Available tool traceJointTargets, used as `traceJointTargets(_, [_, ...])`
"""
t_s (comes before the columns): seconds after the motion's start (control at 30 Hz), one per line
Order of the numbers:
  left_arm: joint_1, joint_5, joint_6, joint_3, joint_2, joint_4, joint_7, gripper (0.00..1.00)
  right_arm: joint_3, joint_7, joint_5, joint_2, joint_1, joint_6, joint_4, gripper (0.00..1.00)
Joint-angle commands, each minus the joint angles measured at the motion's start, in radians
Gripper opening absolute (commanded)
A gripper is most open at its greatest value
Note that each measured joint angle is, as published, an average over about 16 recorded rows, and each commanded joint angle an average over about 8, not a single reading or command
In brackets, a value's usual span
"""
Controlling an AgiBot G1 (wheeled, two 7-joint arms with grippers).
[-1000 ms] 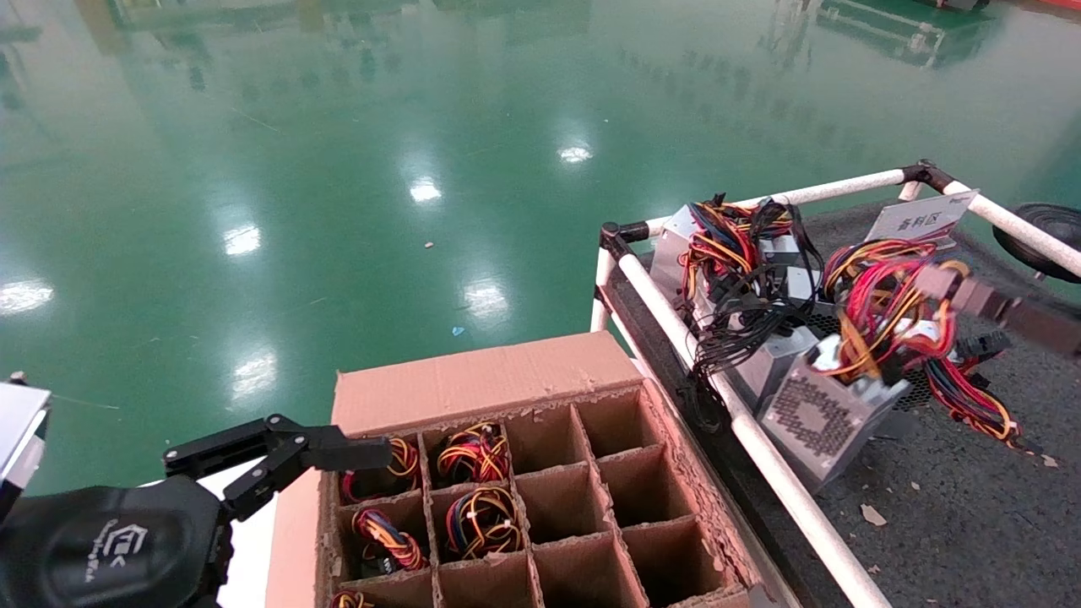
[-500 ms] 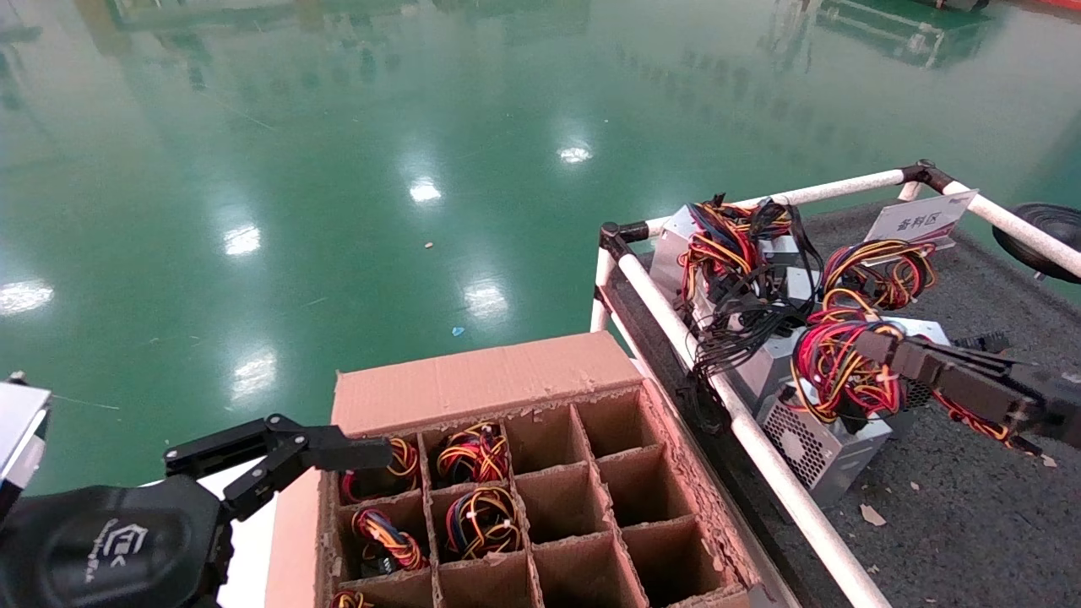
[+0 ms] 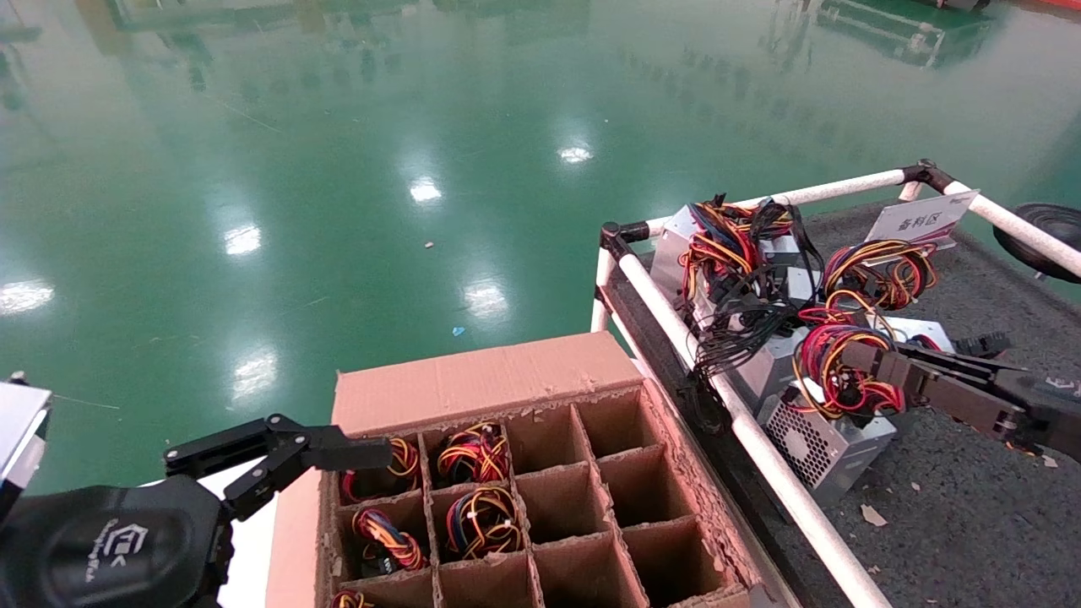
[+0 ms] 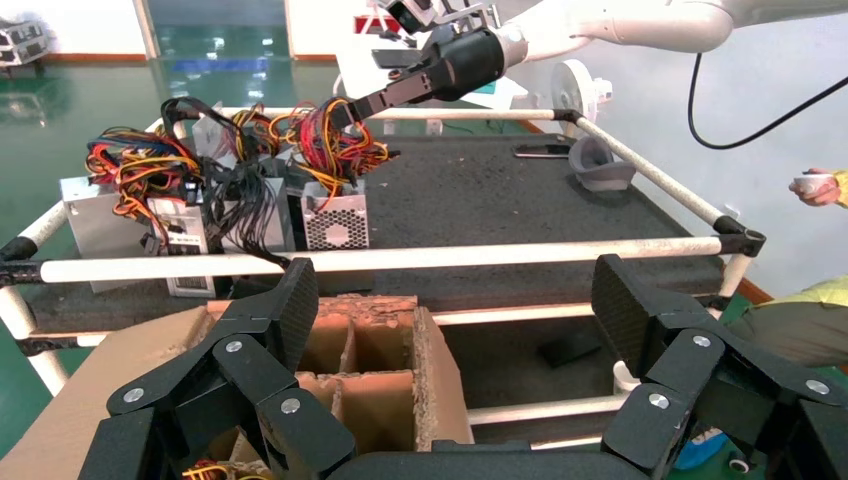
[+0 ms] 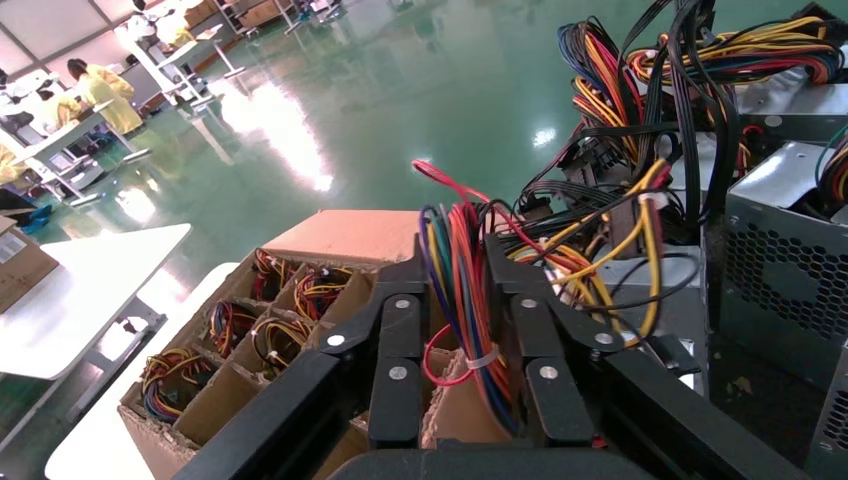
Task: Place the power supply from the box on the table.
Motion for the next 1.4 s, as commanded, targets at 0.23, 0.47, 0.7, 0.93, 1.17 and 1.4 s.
traceJointTargets(0.23, [0.000, 0.000, 0.000, 0.000, 0.000, 0.000, 0.000, 1.00, 0.002, 0.001, 0.002, 0.017, -0.001, 0.013, 0.007, 1.00])
traceJointTargets(0.47, [0.000, 0.000, 0.000, 0.000, 0.000, 0.000, 0.000, 1.00, -0.001, -0.015, -0.001, 0.051, 0.006, 0.022, 0.011, 1.00])
traceJointTargets(0.7, [0.000, 0.000, 0.000, 0.000, 0.000, 0.000, 0.000, 1.00, -0.010, -0.046, -0.017, 0.077, 0.021, 0.018, -0.002, 1.00])
traceJointTargets(0.93, [0.000, 0.000, 0.000, 0.000, 0.000, 0.000, 0.000, 1.00, -0.024, -0.089, -0.040, 0.097, 0.048, 0.018, -0.028, 1.00])
traceJointTargets(1.17, [0.000, 0.000, 0.000, 0.000, 0.000, 0.000, 0.000, 1.00, -0.036, -0.110, -0.062, 0.099, 0.105, 0.016, -0.066, 1.00])
traceJointTargets(1.4, [0.000, 0.000, 0.000, 0.000, 0.000, 0.000, 0.000, 1.00, -0.041, -0.103, -0.059, 0.069, 0.164, 0.005, -0.090, 1.00])
